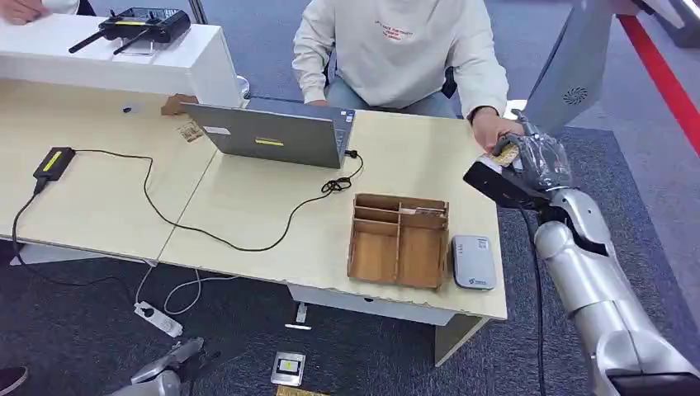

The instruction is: Pass the card to the sensor for recognition and then transmit it.

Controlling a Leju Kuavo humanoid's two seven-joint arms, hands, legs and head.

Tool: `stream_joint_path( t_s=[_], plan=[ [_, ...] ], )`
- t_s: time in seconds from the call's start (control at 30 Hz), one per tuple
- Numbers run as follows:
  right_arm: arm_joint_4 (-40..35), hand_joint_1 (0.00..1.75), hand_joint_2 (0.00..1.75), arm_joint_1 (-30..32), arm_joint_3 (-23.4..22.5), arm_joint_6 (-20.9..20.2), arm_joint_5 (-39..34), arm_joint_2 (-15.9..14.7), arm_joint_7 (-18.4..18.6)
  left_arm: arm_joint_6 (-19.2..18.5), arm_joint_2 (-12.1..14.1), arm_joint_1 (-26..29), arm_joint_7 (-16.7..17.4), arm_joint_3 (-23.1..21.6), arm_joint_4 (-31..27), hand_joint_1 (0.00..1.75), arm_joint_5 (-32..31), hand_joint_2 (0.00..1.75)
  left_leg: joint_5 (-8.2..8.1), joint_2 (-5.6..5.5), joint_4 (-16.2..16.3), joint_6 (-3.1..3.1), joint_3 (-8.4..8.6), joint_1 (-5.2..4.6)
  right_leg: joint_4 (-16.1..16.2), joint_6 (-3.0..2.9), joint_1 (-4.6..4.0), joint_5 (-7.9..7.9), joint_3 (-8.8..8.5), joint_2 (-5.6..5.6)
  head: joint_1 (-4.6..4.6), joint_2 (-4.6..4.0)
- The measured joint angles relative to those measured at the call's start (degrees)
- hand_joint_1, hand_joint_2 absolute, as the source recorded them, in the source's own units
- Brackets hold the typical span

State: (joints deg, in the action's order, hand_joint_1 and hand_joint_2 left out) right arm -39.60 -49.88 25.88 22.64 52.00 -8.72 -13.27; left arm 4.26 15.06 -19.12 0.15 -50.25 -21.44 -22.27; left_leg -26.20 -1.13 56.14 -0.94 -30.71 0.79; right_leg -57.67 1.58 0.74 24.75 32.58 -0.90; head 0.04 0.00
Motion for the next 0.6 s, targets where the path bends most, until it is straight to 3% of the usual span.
stream_joint_path(
  t_s=[0.6],
  plan=[
    [-0.07, 1.75, 1.75, 0.00, -0.02, 0.07, -1.53, -0.15, -0.66, -0.02, -0.02, 0.01, -0.05, 0.00, 0.07, 0.00, -0.02, 0.00, 0.00, 0.00, 0.00, 0.00, 0.00, 0.00, 0.00, 0.00, 0.00, 0.00, 0.00, 0.00, 0.00, 0.00]
  ],
)
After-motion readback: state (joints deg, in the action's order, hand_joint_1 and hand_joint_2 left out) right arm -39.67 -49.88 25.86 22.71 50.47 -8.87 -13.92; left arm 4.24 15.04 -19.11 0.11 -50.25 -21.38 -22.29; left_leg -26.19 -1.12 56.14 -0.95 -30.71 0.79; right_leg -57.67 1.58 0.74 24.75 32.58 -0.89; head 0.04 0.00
